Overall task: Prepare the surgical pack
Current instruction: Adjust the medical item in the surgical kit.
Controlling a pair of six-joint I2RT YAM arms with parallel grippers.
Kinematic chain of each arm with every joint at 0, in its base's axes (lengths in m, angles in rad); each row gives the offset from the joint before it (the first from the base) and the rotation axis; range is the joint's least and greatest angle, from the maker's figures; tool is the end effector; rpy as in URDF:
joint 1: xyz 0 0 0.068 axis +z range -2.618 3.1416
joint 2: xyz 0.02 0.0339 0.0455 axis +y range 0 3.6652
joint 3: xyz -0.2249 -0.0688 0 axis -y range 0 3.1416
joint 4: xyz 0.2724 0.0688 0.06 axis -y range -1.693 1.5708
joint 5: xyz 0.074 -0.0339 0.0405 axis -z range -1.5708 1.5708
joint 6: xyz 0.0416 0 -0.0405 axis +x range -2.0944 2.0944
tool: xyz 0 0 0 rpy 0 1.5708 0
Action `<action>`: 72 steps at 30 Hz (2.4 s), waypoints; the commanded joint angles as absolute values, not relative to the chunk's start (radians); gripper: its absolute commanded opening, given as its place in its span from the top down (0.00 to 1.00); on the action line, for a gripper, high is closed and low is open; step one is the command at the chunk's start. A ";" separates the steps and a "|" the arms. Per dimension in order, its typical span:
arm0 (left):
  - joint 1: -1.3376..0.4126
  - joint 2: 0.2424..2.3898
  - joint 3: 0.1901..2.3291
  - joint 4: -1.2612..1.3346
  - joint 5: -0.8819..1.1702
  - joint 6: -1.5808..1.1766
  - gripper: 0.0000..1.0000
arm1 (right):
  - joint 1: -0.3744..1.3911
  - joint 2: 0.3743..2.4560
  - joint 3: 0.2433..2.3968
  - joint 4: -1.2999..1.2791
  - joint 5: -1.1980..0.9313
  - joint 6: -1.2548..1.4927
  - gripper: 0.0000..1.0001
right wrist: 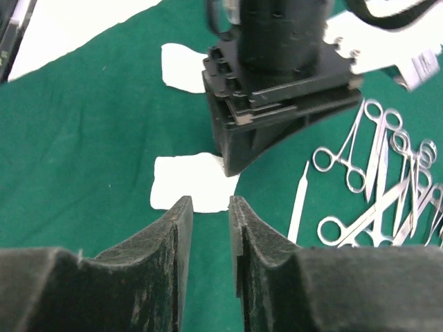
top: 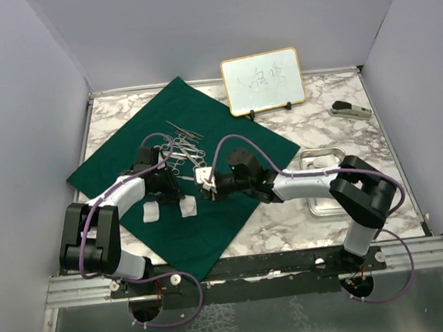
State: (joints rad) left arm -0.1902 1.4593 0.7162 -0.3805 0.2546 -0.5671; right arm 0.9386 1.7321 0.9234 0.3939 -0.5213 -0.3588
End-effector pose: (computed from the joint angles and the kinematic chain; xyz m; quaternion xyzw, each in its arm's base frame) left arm 0.2784 -0.0643 0.0939 -0.1535 0.9554 -0.1963 0.1586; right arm 0.2128 0.3255 0.1355 -0.6011 0.5598 0.3577 0.4442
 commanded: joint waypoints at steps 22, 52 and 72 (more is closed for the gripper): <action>-0.198 1.508 0.696 -0.353 0.232 -0.549 0.68 | 1.090 1.952 0.991 0.431 -0.408 -1.052 0.71; -0.197 1.519 0.696 -0.354 0.237 -0.547 0.68 | 1.104 1.991 1.023 0.361 -0.430 -1.121 0.81; -0.198 1.530 0.696 -0.354 0.230 -0.548 0.68 | 1.102 1.926 0.964 0.477 -0.476 -0.990 0.99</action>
State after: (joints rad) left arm -0.1898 1.4719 0.7242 -0.3782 0.2626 -0.5663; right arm 1.0943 1.9808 0.9905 0.4034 -0.4366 -1.0519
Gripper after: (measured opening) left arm 0.325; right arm 0.017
